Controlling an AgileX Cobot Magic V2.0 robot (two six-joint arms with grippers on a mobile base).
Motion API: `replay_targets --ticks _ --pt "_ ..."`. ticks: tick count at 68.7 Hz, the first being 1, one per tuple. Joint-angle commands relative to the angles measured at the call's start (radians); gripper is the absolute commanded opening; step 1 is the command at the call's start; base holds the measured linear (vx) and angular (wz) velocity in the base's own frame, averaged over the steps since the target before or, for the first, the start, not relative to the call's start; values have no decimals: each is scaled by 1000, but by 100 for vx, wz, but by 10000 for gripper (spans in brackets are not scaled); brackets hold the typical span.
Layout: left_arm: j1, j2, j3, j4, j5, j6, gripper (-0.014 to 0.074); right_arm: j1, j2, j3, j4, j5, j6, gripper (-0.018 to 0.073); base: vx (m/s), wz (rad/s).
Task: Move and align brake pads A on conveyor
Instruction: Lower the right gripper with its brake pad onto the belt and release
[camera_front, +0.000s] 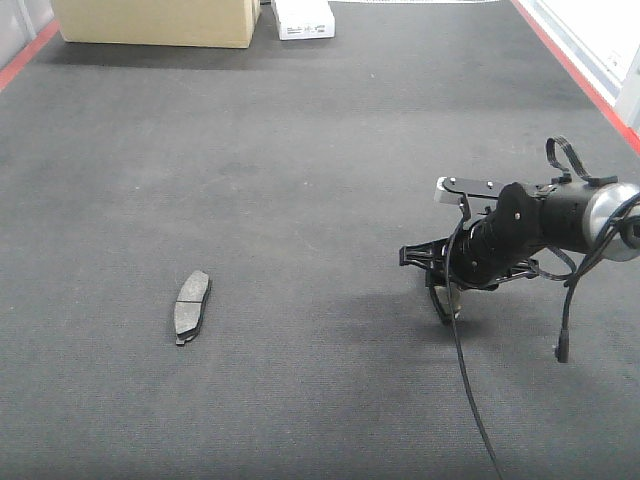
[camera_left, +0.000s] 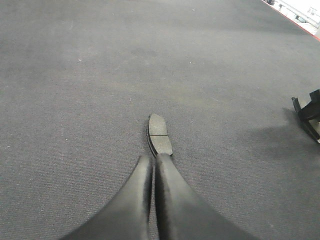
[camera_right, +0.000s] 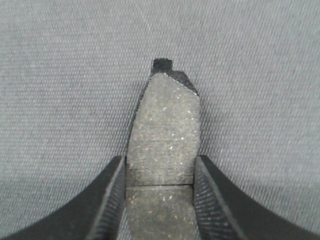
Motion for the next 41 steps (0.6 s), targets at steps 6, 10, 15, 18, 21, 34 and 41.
replay_targets --ticks 6,10,15,18,21,34,41 --pt "-6 8 -26 4 -67 -5 -6 1 -53 -30 5 -30 -2 358 0 0" --pt "-6 8 -26 4 -67 -5 -6 1 -61 -30 5 -27 -2 384 0 0" --pt "-6 8 -26 4 -67 -5 -6 1 -78 -30 1 -18 -2 403 0 0" --pt "-6 8 -26 4 -67 -5 -6 1 -98 -30 -6 -7 -2 407 0 0" --pt "-6 8 -26 4 -67 -5 -6 1 -119 -30 -17 1 -6 407 0 0" --pt "-6 8 -26 4 -67 -5 -6 -1 -277 -30 -107 56 -13 400 0 0" --pt "-6 8 -26 4 -67 -5 -6 -1 -383 -27 -159 111 -13 378 0 0"
